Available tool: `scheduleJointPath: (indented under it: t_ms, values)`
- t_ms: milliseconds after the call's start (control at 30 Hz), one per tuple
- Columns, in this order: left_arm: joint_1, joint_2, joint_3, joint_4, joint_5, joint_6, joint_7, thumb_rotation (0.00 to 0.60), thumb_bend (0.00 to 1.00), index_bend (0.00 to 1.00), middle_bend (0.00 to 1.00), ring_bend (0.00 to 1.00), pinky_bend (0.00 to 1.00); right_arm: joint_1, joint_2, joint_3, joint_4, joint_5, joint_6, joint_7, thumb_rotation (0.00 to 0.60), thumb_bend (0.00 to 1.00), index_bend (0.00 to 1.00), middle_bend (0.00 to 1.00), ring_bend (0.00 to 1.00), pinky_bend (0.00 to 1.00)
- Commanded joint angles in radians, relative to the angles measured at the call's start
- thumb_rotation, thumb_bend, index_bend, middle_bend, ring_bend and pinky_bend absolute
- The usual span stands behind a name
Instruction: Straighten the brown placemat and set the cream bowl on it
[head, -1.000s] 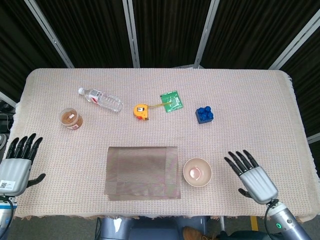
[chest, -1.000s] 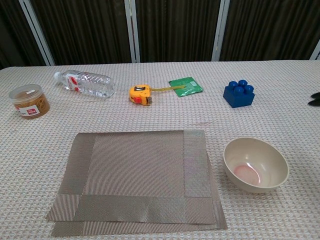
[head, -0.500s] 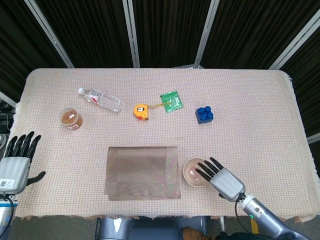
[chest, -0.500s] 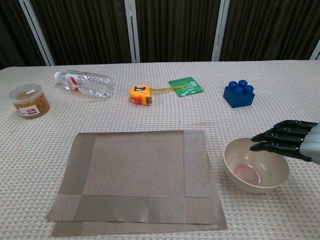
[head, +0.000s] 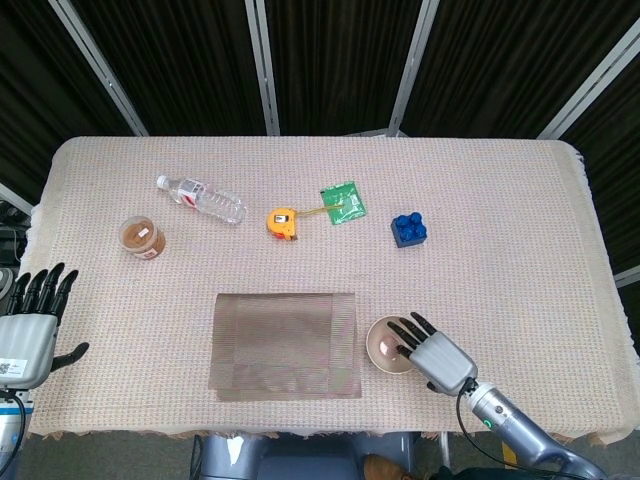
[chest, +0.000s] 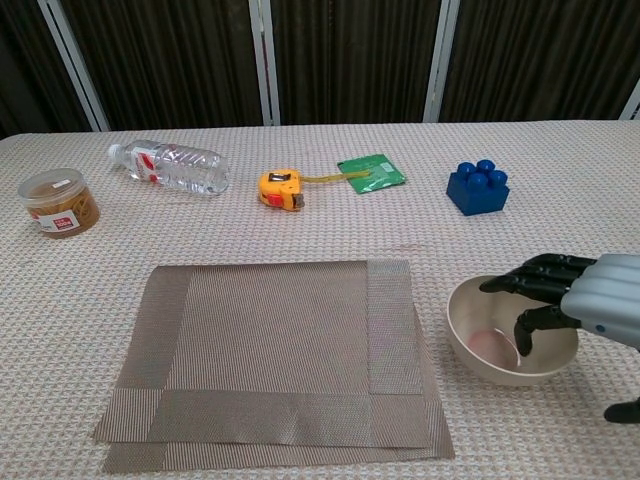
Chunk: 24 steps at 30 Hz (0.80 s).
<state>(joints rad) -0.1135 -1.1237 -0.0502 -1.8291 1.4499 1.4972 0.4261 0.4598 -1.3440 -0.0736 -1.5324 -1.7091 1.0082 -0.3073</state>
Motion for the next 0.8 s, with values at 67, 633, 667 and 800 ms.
scheduleJointPath:
  t_ms: [67, 633, 667, 800]
  values:
    - [0.000, 0.001, -0.002, 0.000, -0.001, 0.001, -0.002, 0.600, 0.13, 0.00, 0.00, 0.00, 0.00, 0.001, -0.033, 0.005, 0.019, 0.013, 0.007, 0.040, 0.600, 0.16, 0.56, 0.00, 0.00, 0.00]
    - [0.003, 0.005, -0.001, -0.004, -0.002, 0.002, -0.013, 0.600, 0.13, 0.00, 0.00, 0.00, 0.00, -0.015, -0.029, 0.055, 0.032, 0.015, 0.160, 0.186, 0.600, 0.25, 0.66, 0.00, 0.00, 0.00]
    - [0.003, 0.005, -0.001, -0.005, -0.003, 0.001, -0.013, 0.600, 0.13, 0.00, 0.00, 0.00, 0.00, -0.016, -0.021, 0.067, 0.031, 0.024, 0.172, 0.193, 0.600, 0.25, 0.66, 0.00, 0.00, 0.00]
    - [0.003, 0.008, -0.002, -0.008, -0.003, 0.000, -0.019, 0.600, 0.13, 0.00, 0.00, 0.00, 0.00, -0.018, 0.007, 0.136, 0.068, 0.094, 0.203, 0.209, 0.600, 0.25, 0.66, 0.00, 0.00, 0.00]
